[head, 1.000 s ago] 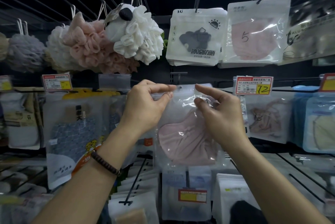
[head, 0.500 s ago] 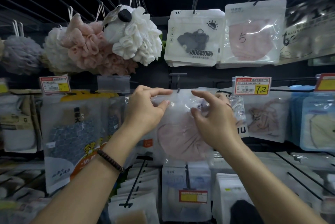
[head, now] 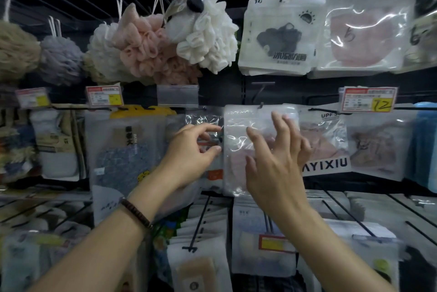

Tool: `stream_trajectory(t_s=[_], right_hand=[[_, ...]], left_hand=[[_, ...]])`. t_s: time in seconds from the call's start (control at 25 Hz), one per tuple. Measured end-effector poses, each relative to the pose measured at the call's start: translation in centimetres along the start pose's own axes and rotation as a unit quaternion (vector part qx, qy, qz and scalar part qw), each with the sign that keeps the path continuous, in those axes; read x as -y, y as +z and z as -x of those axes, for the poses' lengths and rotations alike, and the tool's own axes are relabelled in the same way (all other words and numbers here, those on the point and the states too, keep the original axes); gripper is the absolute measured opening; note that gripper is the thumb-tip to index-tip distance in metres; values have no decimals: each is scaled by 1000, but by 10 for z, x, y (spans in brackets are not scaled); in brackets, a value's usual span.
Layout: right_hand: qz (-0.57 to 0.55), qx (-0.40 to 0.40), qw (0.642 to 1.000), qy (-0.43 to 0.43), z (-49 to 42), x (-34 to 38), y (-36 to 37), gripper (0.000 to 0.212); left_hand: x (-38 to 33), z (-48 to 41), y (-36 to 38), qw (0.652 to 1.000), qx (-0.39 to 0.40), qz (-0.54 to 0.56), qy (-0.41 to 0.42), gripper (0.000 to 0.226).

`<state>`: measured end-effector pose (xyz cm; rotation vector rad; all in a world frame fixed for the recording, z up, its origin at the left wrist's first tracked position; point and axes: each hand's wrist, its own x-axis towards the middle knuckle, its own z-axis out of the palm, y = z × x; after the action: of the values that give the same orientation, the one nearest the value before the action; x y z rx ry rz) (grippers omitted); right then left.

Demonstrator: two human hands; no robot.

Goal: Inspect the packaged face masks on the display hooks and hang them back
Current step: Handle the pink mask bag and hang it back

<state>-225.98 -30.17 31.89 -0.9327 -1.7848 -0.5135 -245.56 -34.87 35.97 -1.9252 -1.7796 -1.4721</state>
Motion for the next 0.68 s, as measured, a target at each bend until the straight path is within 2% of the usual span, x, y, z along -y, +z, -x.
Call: stream_trajectory(t_s=[0.12,0.2,0.28,0.4,0.48,0.56,0.68], right_hand=[[-113,28,989,-91,21,20,12,22],[-188,95,973,-94,33,36,20,14],[-258,165,950,-60,45,52,28,16],[-304,259,917,20,61,70,46,32],[-297,287,908,64,69,77,54,44],[-302,292,902,95,74,83,59,49],[-299,311,893,124,79,91,65,52]], left_hand=[[37,24,-24,997,59,-41,-40,20],[66,39,-37,990,106,-60,-66,15],[93,49,-46,982,140,-97,-84,21],[123,62,-52,960,213,-153,-98,57],[137,69,-50,952,240,-161,-100,75],[148,73,-47,956,235,-149,-96,78],[157,71,-42,961,216,-140,-96,71]])
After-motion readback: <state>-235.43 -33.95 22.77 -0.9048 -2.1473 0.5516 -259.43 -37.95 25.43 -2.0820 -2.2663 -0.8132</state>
